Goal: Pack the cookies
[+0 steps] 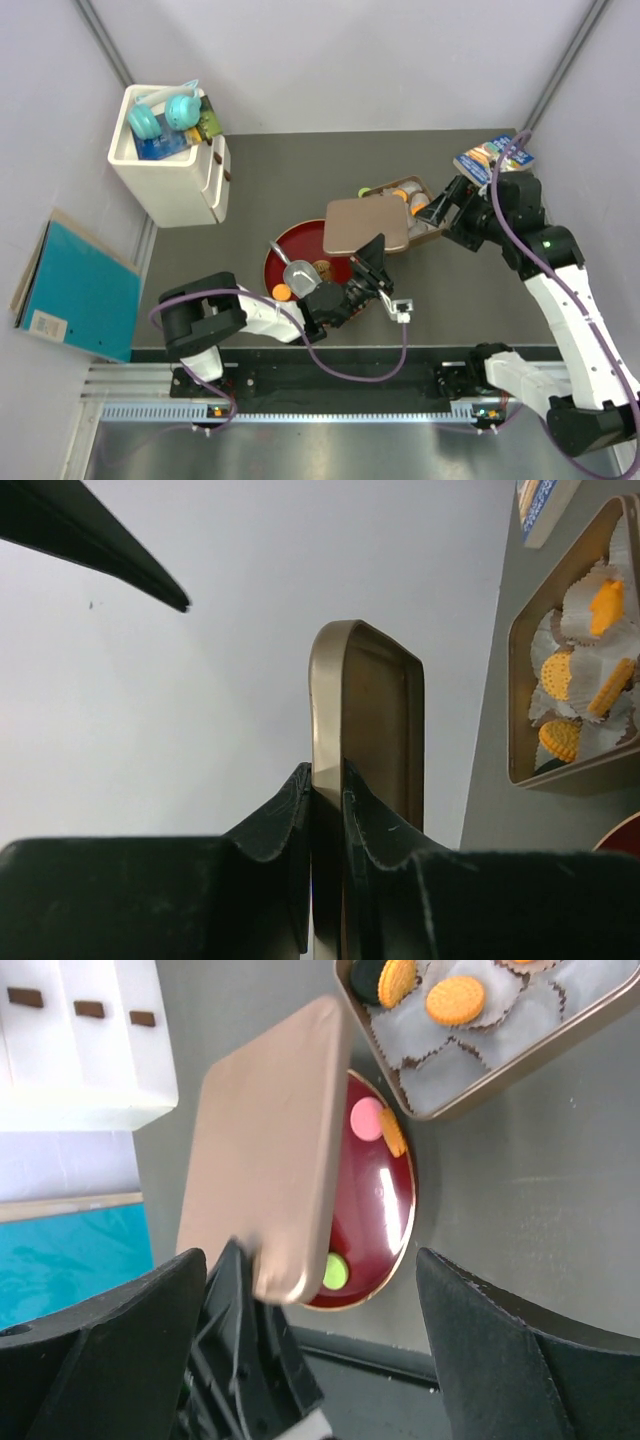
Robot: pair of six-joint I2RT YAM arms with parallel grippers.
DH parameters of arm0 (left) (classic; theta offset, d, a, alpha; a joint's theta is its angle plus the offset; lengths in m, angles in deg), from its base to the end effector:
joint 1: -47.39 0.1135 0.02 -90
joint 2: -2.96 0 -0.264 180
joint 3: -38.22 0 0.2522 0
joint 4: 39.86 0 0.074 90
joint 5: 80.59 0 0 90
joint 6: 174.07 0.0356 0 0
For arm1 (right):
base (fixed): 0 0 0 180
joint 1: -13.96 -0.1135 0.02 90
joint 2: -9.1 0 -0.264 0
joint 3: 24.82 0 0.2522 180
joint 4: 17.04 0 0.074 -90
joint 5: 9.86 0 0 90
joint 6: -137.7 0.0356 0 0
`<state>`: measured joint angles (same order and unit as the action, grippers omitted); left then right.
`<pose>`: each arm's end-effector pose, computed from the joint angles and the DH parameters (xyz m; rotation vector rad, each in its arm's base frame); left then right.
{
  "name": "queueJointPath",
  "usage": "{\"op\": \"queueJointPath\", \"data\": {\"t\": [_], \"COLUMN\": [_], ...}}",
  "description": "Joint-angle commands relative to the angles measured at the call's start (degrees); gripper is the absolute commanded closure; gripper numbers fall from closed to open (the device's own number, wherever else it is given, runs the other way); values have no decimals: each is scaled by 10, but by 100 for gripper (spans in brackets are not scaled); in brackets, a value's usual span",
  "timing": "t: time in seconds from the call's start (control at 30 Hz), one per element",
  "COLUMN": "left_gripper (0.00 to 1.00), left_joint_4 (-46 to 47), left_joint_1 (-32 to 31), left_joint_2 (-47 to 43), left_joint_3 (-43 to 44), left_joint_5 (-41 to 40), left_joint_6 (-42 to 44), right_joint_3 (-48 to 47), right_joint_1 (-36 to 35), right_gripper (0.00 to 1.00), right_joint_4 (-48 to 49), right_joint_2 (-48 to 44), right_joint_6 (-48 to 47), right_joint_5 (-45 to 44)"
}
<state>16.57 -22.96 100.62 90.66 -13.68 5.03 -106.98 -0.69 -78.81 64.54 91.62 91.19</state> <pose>0.1267 -0.3132 0.2169 1.2883 0.5802 0.5483 0.1770 0.0533 0.3817 0.4647 2.2329 0.7716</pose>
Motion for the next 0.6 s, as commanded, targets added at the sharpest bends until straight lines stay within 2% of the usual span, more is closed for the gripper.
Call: {"op": "queueJointPath", "data": {"t": [0.0, 0.17, 0.37, 0.57], "left_gripper": [100, 100, 100, 100], "left_joint_4": [235, 227, 233, 249], "left_joint_1": [-15, -32, -43, -47], "left_joint_2": [-17, -27, -25, -10], "left_joint_3": [-4, -18, -21, -14], "left_joint_5": [-17, -27, -30, -32], "left_joint_6": [66, 99, 100, 99], "right_joint_3": [-5, 34, 39, 47], "right_joint_1": [30, 38, 38, 38], "right_gripper": [16, 16, 19, 32], "right_joint_4": [47, 127, 155, 175], "right_joint_2": [50, 90, 139, 169], "right_joint_6": [-33, -10, -22, -29], "right_joint_5": [41, 132, 184, 204]}}
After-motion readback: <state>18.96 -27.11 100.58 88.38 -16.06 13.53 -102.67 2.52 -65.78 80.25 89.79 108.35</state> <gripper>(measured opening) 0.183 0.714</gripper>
